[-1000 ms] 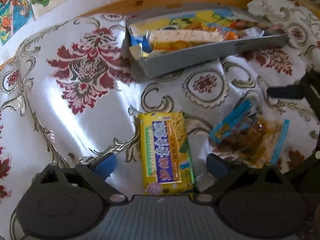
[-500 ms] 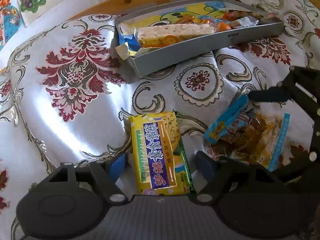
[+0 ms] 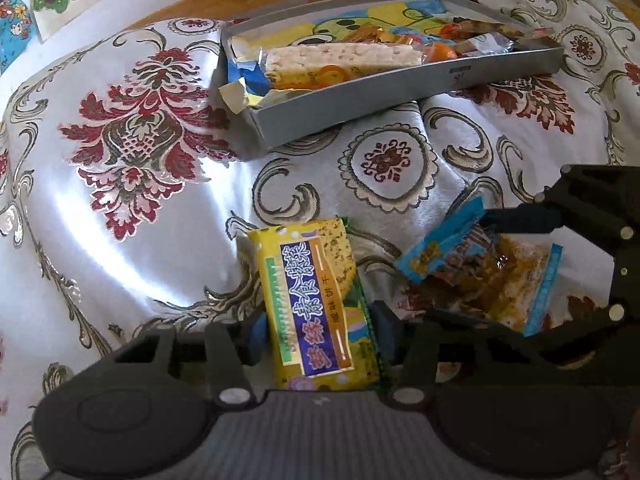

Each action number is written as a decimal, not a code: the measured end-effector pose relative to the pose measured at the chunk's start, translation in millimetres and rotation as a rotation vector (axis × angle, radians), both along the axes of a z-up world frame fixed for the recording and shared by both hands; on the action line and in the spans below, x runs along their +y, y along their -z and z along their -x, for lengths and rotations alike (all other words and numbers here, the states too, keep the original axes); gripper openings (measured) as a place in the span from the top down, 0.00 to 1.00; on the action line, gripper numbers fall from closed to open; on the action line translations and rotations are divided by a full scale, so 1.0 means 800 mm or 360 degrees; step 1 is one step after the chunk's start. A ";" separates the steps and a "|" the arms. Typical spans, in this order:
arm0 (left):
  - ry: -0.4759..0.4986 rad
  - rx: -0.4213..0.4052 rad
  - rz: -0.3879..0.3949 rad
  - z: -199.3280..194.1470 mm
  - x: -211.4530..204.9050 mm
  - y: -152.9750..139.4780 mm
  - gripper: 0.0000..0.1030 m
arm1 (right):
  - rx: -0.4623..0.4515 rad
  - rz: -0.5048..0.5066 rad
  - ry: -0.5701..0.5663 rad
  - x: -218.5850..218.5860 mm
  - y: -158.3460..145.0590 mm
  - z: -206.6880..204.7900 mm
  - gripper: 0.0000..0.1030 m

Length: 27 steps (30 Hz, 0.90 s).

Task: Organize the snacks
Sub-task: 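Grasp the blue-edged snack bag with the right tool while the left tool grasps the yellow wafer pack, then lift the blue-edged bag with the right tool while the left tool lifts the yellow wafer pack toward the tray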

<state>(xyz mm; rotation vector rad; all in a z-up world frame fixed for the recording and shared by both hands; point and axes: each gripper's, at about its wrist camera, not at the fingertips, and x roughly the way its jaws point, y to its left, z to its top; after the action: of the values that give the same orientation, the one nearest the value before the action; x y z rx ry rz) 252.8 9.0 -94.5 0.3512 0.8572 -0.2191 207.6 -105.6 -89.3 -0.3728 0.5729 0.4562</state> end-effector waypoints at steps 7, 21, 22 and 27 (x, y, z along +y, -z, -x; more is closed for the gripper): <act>-0.0044 0.0042 0.0053 -0.005 0.004 -0.004 0.48 | 0.0024 -0.0031 0.0004 -0.003 -0.001 0.003 0.43; -0.0102 0.0003 0.0134 0.008 0.001 -0.026 0.48 | -0.0076 0.0005 -0.0003 -0.008 -0.016 0.017 0.50; -0.0097 -0.0013 0.0137 0.010 0.000 -0.029 0.48 | -0.0086 0.0010 -0.0005 -0.009 -0.017 0.018 0.50; -0.0080 -0.0108 0.0177 0.014 -0.004 -0.045 0.48 | -0.0136 0.0017 0.0014 -0.013 -0.023 0.017 0.50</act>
<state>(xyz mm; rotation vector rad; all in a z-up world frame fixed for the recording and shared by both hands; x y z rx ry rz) 241.7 5.5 -58.2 0.2319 0.7826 -0.2062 193.7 -115.7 -70.7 -0.3980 0.4942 0.4269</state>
